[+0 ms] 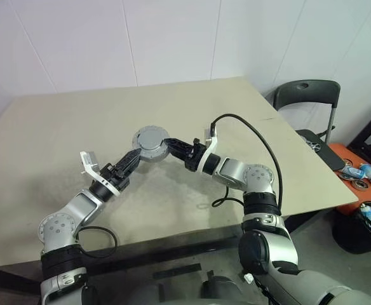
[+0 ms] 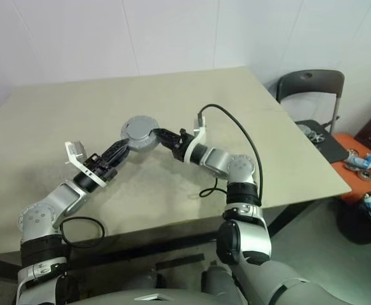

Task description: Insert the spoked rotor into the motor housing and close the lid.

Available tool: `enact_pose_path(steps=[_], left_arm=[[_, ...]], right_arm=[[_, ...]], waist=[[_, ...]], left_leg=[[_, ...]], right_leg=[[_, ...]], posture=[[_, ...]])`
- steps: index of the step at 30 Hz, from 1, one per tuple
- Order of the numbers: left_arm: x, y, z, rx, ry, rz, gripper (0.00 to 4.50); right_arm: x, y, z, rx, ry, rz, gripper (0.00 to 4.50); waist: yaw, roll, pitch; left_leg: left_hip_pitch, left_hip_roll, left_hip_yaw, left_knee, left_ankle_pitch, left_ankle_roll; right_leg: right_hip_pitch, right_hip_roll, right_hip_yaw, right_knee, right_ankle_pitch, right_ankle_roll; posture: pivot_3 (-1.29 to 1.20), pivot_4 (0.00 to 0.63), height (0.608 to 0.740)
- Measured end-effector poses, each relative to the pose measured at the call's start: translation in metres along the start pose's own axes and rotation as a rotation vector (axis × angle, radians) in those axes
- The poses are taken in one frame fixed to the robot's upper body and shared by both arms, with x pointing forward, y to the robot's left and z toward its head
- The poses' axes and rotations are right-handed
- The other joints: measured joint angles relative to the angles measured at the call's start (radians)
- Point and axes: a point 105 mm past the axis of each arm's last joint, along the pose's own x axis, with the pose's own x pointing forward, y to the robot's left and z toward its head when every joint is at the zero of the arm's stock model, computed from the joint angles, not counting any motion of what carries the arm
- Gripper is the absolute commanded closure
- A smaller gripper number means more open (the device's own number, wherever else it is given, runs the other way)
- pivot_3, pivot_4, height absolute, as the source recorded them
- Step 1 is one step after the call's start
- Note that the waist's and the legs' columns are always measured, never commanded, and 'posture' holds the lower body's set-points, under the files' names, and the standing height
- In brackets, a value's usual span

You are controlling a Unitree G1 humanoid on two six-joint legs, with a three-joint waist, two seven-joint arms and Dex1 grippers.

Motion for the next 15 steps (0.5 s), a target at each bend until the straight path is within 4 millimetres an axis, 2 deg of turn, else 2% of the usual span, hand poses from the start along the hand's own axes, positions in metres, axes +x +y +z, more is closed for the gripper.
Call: enact_pose_path(steps=[15], left_arm=[[0.0082, -0.0032, -0.0027, -0.042, -0.025, -0.015, 3.08]], right_arm=[[-0.0013, 0.0015, 0.0046, -0.004, -0.016, 0.004, 3.21]], waist=[[0.000, 0.000, 0.000]], left_leg=[[0.000, 0.000, 0.000, 0.000, 0.000, 0.000]], right_leg=[[0.000, 0.000, 0.000, 0.000, 0.000, 0.000]], posture=[[0.00, 0.000, 0.740]])
